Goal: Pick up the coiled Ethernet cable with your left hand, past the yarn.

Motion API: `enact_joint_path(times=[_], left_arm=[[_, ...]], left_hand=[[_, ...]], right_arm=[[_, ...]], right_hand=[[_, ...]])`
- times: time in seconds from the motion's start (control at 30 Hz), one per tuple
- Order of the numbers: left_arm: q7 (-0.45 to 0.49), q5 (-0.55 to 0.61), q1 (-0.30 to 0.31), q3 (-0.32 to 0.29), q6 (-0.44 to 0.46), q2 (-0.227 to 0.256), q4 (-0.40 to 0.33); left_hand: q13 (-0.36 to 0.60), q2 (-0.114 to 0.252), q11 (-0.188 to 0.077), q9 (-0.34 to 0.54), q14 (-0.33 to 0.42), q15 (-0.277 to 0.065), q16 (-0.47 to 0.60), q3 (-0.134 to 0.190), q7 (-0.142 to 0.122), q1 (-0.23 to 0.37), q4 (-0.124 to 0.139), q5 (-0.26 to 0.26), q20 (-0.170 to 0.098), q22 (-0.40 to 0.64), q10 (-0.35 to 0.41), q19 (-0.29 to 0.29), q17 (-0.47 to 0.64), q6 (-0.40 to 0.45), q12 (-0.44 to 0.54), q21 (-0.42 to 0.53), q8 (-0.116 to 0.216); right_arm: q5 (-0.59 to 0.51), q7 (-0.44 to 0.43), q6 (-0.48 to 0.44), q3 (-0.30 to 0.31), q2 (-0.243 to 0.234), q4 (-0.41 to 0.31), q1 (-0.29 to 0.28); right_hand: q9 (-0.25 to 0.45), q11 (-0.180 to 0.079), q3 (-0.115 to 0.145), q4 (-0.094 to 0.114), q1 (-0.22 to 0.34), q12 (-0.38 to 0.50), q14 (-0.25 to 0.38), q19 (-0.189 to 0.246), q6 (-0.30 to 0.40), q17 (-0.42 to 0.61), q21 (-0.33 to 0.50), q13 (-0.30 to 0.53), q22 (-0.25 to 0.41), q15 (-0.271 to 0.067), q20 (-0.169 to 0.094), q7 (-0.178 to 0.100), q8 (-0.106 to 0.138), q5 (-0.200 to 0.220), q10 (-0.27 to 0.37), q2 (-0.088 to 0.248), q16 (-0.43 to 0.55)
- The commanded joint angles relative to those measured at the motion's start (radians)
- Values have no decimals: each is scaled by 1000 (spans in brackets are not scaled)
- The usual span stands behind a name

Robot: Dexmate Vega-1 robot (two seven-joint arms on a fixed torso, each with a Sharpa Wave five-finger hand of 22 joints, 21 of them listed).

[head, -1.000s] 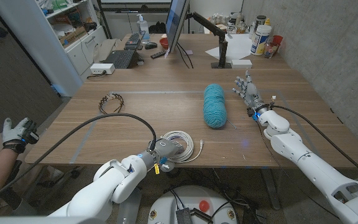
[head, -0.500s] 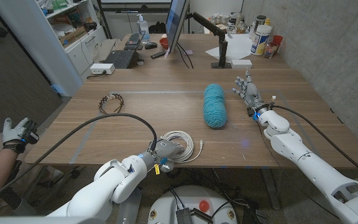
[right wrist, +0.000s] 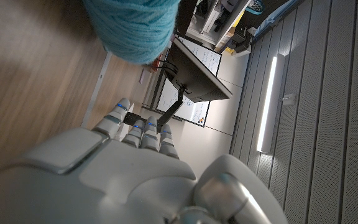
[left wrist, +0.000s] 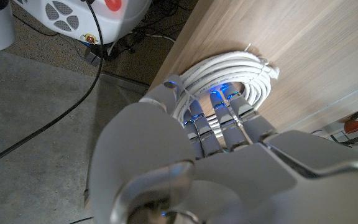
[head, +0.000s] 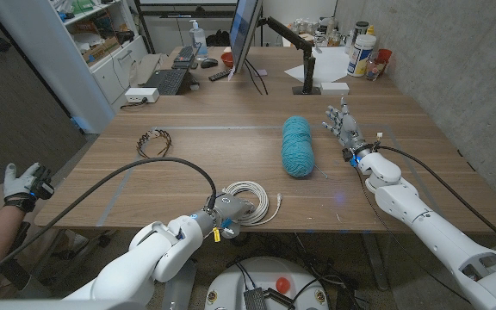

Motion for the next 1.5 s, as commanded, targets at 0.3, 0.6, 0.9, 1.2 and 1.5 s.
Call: enact_joint_path(times=[0.3, 0.6, 0.9, 1.2, 1.5], left_arm=[[103, -44, 18, -4, -3, 25, 11], [119, -26, 25, 10, 29, 8, 18], [156, -12, 29, 24, 54, -14, 35], [147, 11, 20, 40, 64, -16, 38], [128, 16, 14, 45, 69, -17, 37]], left_hand=[[8, 19, -8, 3, 53, -120, 34, 14, -3, 107, -7, 16, -5, 11, 48, 37, 29, 43, 19, 32, 25], [21, 23, -19, 17, 194, -157, 130, -33, -15, 145, 5, 17, 3, 51, 115, 102, 94, 103, 49, 101, 65], [134, 37, -24, 93, 398, -196, 381, -180, -35, 346, 0, 59, 2, 253, 258, 136, 308, 217, 151, 345, 161], [384, 13, -30, 261, 466, -193, 343, -262, -45, 438, 22, 122, -16, 445, 318, 89, 351, 291, 351, 639, 261], [466, -4, -29, 404, 520, -179, 318, -267, -35, 451, 17, 175, -16, 459, 348, 84, 397, 321, 421, 746, 357]], right_arm=[[4, -3, 1, 3, 0, -3, -2], [9, -6, 4, 9, 3, 2, -2], [14, -8, -3, 11, 3, -2, -3], [18, -7, -3, 13, 4, -1, -3], [22, -11, -6, 15, 5, -2, -4]], right_hand=[[3, 4, 5, 6, 7, 8, -10, 0, -3, 3, 8, 0, 3, 2, -6, 1, 3, 4, -4, 61, 7], [3, 3, 5, 6, 6, 8, -9, 0, -3, 3, 8, 0, 3, 2, -8, 1, 3, 4, -5, 60, 7], [3, 3, 5, 6, 6, 8, -9, 0, -3, 3, 8, 0, 3, 2, -10, 2, 3, 4, -6, 60, 7], [3, 3, 5, 6, 6, 8, -10, -1, -4, 3, 8, 0, 2, 3, -11, 2, 3, 4, -6, 60, 7], [3, 2, 5, 5, 6, 6, -11, -1, -5, 3, 8, 0, 2, 3, -12, 3, 2, 5, -10, 59, 6]])
